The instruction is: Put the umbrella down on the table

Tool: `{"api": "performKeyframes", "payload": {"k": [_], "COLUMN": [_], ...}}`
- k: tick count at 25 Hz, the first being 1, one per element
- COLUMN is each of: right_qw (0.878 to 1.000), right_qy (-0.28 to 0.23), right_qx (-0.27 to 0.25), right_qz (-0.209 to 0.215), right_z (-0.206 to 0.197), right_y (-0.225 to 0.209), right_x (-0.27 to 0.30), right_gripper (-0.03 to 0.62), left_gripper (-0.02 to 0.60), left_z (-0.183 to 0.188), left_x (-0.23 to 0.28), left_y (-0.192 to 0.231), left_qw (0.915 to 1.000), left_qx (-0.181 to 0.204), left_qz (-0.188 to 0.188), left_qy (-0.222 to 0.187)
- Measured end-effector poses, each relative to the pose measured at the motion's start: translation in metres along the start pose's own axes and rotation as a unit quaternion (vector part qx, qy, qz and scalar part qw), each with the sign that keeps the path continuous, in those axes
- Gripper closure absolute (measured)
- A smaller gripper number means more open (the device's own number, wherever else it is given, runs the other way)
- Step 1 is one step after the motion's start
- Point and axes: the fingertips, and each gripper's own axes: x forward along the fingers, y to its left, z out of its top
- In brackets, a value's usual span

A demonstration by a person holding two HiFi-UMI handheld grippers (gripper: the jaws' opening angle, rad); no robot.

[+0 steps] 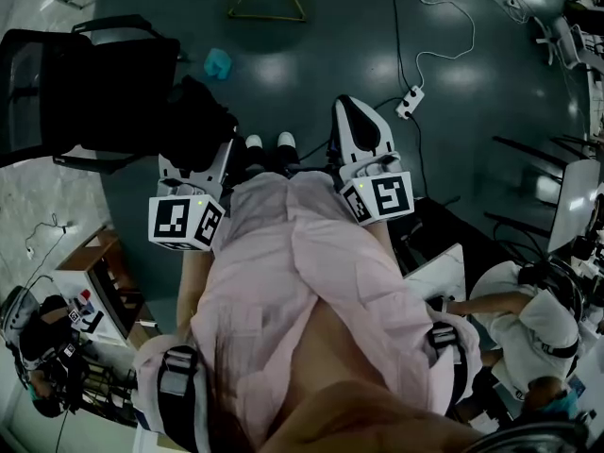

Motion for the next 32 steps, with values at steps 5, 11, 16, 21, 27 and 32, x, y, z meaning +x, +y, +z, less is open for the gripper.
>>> {"api": "performKeyframes", "payload": {"k": [5, 11, 16, 21, 27, 32], "right_qw": [1.000, 1.000, 1.000, 1.000, 1.000, 1.000], "right_qy": [-0.004, 0.022, 0.023, 0.000, -0.013, -0.010], "right_qx": [0.000, 0.012, 0.013, 0.017, 0.012, 0.013], "right_qz": [0.015, 0.015, 0.017, 0.011, -0.003, -0.026], "right_z": [-0.003, -0.015, -0.013, 0.007, 0.026, 0.031], "right_y": [-0.014, -0.028, -0.029, -0.025, -0.028, -0.037], "right_x": [0.000, 0.011, 0.046, 0.103, 0.156, 0.178], "right_gripper": [0.562, 0.562, 0.562, 0.562, 0.562, 0.562], "left_gripper": [0.261, 0.262, 0.262, 0.261, 0.262, 0.262], "left_z": [0.003, 0.012, 0.019, 0.044, 0.073, 0.083], "left_x": [0.005, 0.009, 0.032, 0.072, 0.116, 0.141], "left_y": [0.006, 0.027, 0.052, 0.081, 0.109, 0.127], "left_qw": [0.9995, 0.9978, 0.9981, 0.9993, 0.9996, 0.9997], "left_qx": [-0.002, -0.006, -0.006, -0.002, 0.004, 0.003], "left_qz": [0.026, 0.057, 0.053, 0.027, -0.005, -0.017], "left_qy": [-0.017, -0.033, -0.028, -0.026, -0.028, -0.019]}}
